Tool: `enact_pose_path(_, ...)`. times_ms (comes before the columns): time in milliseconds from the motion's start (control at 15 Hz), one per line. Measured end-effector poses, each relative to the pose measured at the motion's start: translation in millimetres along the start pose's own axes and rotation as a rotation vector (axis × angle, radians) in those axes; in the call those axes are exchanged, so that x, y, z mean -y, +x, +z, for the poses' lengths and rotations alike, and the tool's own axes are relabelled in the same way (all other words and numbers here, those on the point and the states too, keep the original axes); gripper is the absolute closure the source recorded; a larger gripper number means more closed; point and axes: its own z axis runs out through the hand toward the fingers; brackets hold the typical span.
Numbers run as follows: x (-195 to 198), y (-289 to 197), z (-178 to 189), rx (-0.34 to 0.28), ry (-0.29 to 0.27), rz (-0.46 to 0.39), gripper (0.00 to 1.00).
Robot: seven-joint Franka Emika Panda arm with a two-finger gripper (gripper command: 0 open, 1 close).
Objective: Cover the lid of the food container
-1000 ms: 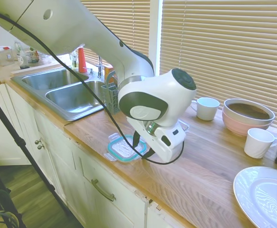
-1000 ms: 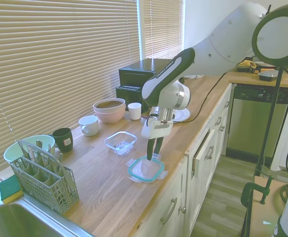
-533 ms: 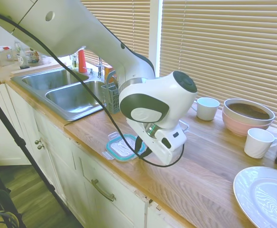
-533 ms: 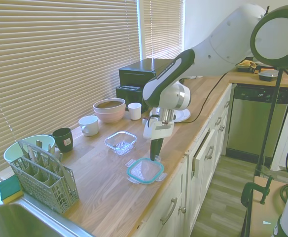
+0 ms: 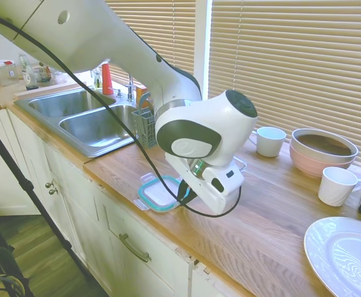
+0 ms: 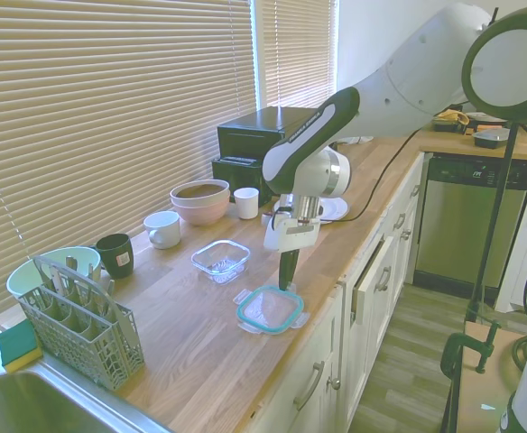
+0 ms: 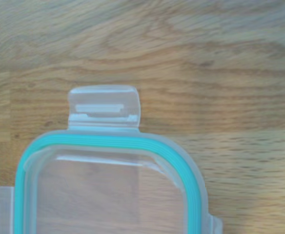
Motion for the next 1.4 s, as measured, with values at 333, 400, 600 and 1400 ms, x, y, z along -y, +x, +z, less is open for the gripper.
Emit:
enact_pose_path(333, 3.3, -22.7, -55.3, -0.075, 0.0, -0.006, 1.0)
enact_pose_path(400, 3.1, -29.0, -67.2, -0.088, 0.001, -0.004, 1.0)
enact_pose_path(600, 2.4, -44.3, -96.8, -0.119, 0.006, 0.003, 1.0)
enact_pose_path(1400, -19.2, -47.6, -156.3, -0.183, 0.014, 0.075, 1.0)
